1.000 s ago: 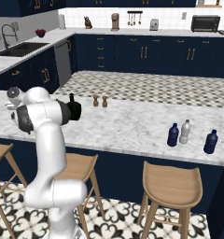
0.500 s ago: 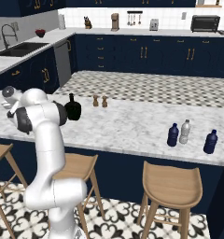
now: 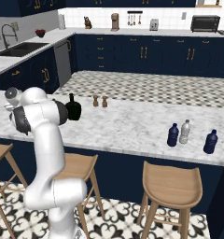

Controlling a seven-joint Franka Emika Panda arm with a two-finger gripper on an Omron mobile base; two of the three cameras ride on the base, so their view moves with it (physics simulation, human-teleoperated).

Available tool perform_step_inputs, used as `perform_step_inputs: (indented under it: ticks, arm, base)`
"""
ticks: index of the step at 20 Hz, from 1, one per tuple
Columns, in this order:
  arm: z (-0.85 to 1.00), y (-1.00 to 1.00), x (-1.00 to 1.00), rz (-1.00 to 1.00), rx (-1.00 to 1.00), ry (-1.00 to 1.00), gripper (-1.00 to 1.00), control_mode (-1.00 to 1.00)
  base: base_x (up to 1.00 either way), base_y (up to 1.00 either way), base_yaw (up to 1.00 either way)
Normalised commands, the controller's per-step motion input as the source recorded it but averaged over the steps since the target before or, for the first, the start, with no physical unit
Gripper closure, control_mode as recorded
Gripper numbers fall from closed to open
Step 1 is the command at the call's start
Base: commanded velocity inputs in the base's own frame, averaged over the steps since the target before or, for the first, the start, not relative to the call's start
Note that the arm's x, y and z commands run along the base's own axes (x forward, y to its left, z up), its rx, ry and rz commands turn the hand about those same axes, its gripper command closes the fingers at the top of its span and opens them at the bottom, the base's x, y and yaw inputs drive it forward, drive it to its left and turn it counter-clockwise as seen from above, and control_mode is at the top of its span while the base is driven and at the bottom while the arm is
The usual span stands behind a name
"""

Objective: Move the plastic bottles in the middle to the plastics group, and the glass bottles in the middle to the glass group.

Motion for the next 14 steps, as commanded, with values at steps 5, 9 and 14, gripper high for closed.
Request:
perform_step_inputs:
  ticks: [5,9,14]
  arm:
    - [0.24,0.04,0.12,0.0,0.01,0.0,-1.0,-1.0]
    - [0.68,-0.05,-0.01,0.0,0.02,0.0,-1.0,-1.0]
    - [0.73,-0.41,-0.29,0.0,0.04,0.0,-1.0,-1.0]
  base:
    - [0.0,0.0,0.0]
    - [0.0,0.0,0.0]
    - [0.0,0.0,0.0]
